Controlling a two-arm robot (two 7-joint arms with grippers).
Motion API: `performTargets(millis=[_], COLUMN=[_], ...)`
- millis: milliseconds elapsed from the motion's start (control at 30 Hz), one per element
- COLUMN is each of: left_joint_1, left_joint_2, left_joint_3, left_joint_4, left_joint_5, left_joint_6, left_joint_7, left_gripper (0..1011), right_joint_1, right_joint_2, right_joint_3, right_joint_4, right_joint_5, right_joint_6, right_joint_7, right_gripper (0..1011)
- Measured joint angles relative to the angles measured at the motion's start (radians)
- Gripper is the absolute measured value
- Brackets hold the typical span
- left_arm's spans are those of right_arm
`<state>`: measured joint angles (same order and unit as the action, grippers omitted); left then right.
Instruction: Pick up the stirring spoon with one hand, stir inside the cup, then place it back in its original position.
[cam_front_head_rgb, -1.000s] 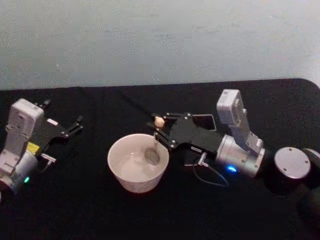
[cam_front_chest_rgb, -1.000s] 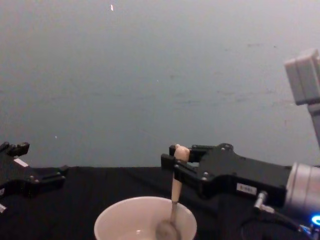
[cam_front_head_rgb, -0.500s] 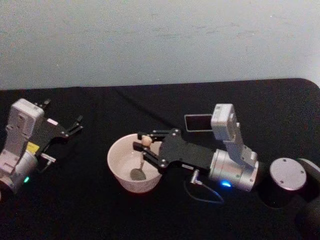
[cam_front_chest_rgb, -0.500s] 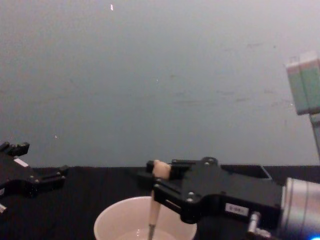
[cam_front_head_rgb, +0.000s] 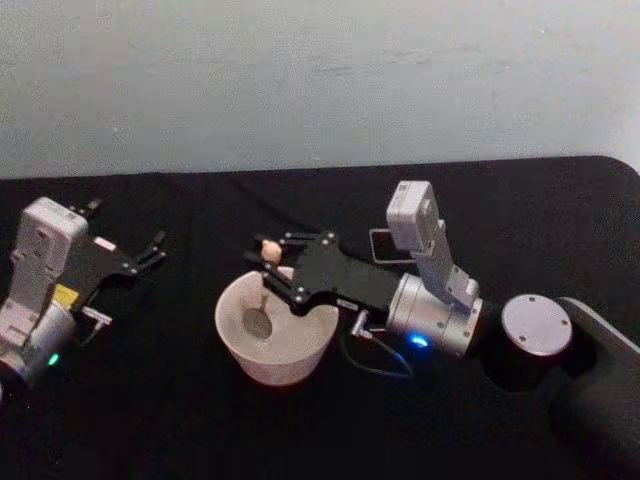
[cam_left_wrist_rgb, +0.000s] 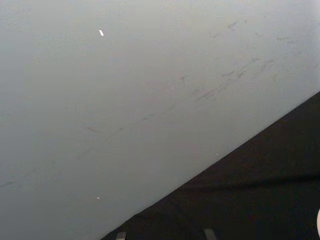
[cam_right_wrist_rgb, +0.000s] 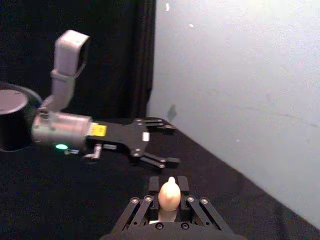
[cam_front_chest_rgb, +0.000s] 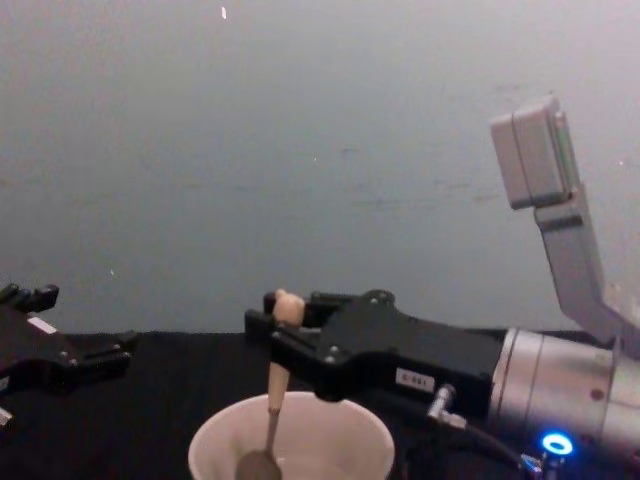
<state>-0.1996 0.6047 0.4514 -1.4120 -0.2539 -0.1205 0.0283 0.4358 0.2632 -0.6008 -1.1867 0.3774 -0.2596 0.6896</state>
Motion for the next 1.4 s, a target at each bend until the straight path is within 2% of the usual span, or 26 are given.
performTargets(millis=[233,767,1000,1167,1400], left_joint_1=[0.000,0.000,0.000,0.000,0.000], left_joint_2=[0.000,0.000,0.000,0.000,0.000], left_joint_3=[0.000,0.000,0.000,0.000,0.000], left_joint_4=[0.000,0.000,0.000,0.000,0.000], left_joint_5=[0.000,0.000,0.000,0.000,0.000], left_joint_6=[0.000,0.000,0.000,0.000,0.000], left_joint_7=[0.000,0.000,0.000,0.000,0.000], left_gripper=[1001,1001,1001,1001,1001], right_joint_1=[0.017,0.006,-0.009,-0.023,-0.046], right_joint_2=[-0.008,0.001,0.026,0.062,0.117], right_joint_3=[0.019,0.039,0.064,0.095,0.149], right_joint_4=[0.033,0.014,-0.060,-0.148,-0.254], right_joint_5=[-0.012,-0.012,0.019,0.058,0.087], right_joint_6=[-0.007,-0.004,-0.012,-0.035,-0.042], right_joint_7=[-0.020,-0.022,-0.006,0.012,-0.015], right_gripper=[214,214,214,214,214])
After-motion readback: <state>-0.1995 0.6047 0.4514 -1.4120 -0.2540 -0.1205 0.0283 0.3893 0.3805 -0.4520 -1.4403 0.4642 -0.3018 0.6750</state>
